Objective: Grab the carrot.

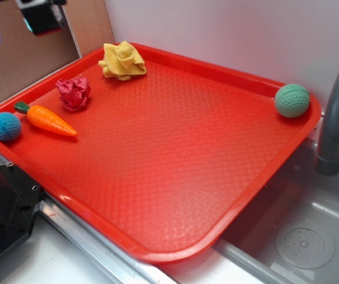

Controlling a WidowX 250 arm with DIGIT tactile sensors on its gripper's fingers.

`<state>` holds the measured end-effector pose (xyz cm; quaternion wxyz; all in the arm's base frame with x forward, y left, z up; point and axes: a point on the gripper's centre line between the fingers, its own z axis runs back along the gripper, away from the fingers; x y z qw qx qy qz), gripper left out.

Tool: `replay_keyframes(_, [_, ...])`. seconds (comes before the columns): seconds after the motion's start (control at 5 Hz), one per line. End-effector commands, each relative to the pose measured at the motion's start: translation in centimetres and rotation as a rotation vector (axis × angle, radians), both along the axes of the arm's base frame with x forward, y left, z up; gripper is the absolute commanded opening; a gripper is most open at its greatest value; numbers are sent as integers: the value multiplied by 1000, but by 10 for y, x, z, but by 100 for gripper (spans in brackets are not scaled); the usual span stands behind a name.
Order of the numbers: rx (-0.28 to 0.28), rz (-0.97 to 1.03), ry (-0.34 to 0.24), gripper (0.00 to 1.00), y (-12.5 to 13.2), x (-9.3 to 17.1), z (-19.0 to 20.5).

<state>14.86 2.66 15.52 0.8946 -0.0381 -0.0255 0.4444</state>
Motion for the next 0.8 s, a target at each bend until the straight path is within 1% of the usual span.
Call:
replay_keyframes(0.0, [69,346,-13,100,27,16,-55])
replay_keyframes(0.2, [126,445,31,100,40,16,-86])
replay_keyframes(0.4, [202,518,70,100,48,13,-110])
replay_keyframes(0.6, [244,547,97,100,54,7,-123])
